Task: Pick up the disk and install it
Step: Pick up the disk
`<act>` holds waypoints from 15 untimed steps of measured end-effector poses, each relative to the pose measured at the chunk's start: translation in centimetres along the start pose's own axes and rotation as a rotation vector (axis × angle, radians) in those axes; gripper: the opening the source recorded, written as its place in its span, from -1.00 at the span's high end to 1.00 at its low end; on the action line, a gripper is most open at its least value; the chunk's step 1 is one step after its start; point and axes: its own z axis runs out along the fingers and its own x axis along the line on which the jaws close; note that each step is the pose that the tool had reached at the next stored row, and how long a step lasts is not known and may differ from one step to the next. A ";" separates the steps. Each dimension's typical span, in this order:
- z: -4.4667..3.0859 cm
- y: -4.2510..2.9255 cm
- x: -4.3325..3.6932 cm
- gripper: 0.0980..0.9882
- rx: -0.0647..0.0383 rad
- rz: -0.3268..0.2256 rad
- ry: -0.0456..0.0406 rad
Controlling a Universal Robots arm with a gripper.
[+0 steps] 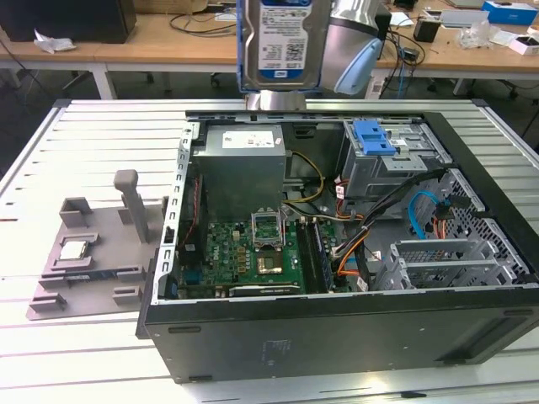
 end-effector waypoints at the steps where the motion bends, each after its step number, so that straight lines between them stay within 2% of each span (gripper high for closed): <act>1: -0.03 -0.46 0.02 0.41 0.000 0.000 0.0000; 10: -0.28 -4.94 0.19 0.41 -0.001 0.000 -0.0001; 12: -0.36 -6.36 0.24 0.41 -0.001 0.000 0.0000; 15: -0.43 -7.67 0.29 0.41 -0.002 0.000 -0.0001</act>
